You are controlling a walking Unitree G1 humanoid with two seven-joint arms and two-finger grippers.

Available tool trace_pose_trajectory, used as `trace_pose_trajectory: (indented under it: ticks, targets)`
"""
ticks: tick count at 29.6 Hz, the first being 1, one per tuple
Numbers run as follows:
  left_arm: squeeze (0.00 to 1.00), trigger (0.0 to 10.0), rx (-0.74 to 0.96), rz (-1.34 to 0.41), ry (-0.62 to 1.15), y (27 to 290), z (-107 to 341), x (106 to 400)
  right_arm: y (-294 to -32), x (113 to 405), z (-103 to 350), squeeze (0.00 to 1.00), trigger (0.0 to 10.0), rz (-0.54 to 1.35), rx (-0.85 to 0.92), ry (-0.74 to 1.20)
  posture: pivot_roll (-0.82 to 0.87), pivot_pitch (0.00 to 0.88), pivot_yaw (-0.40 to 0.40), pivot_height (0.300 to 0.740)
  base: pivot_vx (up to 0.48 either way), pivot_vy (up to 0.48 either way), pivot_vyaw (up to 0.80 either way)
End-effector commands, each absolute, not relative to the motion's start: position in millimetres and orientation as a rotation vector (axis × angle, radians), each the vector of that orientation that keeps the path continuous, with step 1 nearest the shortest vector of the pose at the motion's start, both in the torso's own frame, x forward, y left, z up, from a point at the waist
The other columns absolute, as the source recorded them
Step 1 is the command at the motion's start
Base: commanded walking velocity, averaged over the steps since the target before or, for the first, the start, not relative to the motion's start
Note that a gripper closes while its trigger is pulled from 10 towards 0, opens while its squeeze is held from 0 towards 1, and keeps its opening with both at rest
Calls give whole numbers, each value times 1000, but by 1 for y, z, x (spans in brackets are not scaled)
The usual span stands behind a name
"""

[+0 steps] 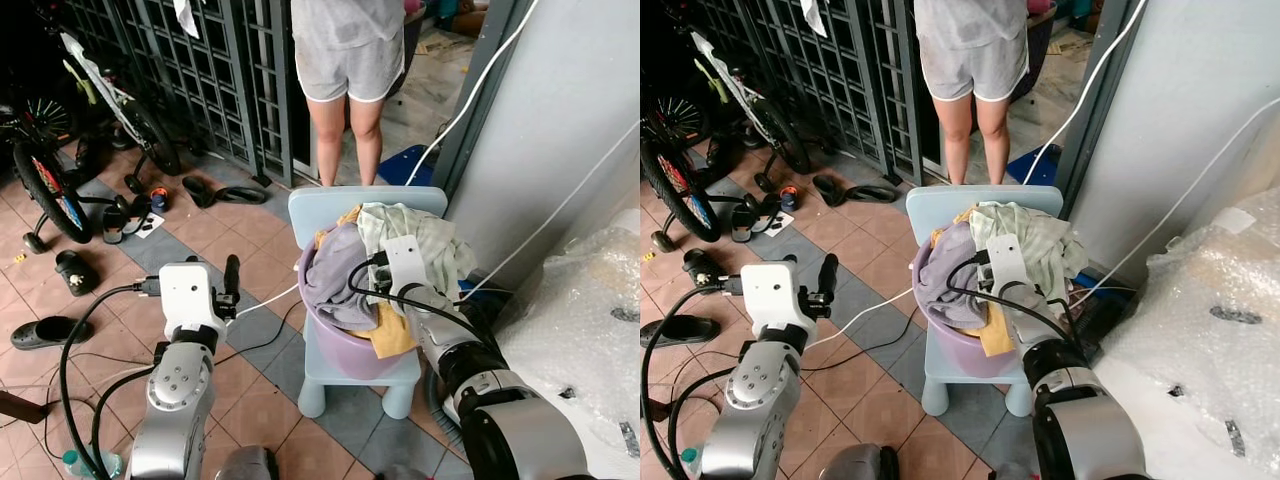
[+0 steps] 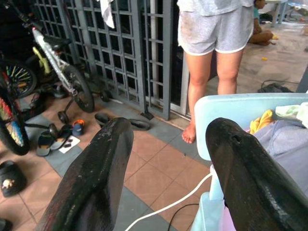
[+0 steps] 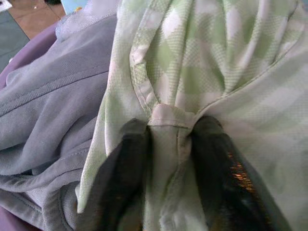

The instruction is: Clothes washing

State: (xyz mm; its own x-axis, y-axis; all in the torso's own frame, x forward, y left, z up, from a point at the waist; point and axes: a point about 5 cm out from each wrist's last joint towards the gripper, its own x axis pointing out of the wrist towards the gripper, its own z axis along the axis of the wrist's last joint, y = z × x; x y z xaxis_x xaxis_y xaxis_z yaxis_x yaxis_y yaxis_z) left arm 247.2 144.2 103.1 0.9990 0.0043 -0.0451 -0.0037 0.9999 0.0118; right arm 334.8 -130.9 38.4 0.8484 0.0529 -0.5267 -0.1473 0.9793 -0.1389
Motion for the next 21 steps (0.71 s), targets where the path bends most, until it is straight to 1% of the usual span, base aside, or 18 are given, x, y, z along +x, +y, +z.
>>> trace_pose_trajectory:
  ticks: [1, 4, 7, 8, 9, 10, 13, 14, 16, 19, 21]
  targets:
    - [0, 10000, 12, 5, 59, 146, 101, 250, -129, 337, 40, 0, 0, 108, -151, 548, 33, 0, 53, 740, 0, 0, 0]
    - [0, 10000, 23, 14, 66, 145, 100, 254, -127, 339, 44, 0, 0, 119, -117, 508, 14, 0, 63, 740, 0, 0, 0]
    - [0, 10000, 13, 3, 65, 140, 98, 259, -125, 345, 64, 0, 0, 147, -124, 357, -12, 0, 73, 740, 0, 0, 0]
    - [0, 10000, 9, -8, 59, 137, 100, 261, -127, 346, 76, 0, 0, 158, -110, 279, -15, 0, 72, 740, 0, 0, 0]
    - [0, 10000, 9, -8, 59, 137, 100, 261, -127, 346, 76, 0, 0, 158, -110, 279, -15, 0, 72, 740, 0, 0, 0]
    - [0, 10000, 15, -12, 49, 135, 101, 264, -130, 344, 89, 0, 0, 162, -107, 198, -26, 0, 72, 740, 0, 0, 0]
    - [0, 10000, 11, -13, 43, 134, 102, 268, -132, 342, 100, 0, 0, 170, -92, 138, -37, 0, 72, 740, 0, 0, 0]
    - [0, 10000, 3, -16, 32, 133, 104, 272, -130, 337, 117, 0, 0, 200, -67, 55, -49, 0, 74, 740, 0, 0, 0]
    - [0, 10000, 2, -19, 18, 131, 107, 276, -129, 332, 135, 0, 0, 235, -51, -37, -57, 0, 76, 740, 0, 0, 0]
    - [0, 10000, -9, -18, 14, 130, 107, 279, -130, 326, 151, 0, 0, 240, -85, -115, -67, 0, 77, 740, 0, 0, 0]
    - [0, 10000, -9, -18, 11, 130, 107, 281, -136, 321, 169, 0, 0, 219, -40, -167, -83, 0, 86, 740, 0, 0, 0]
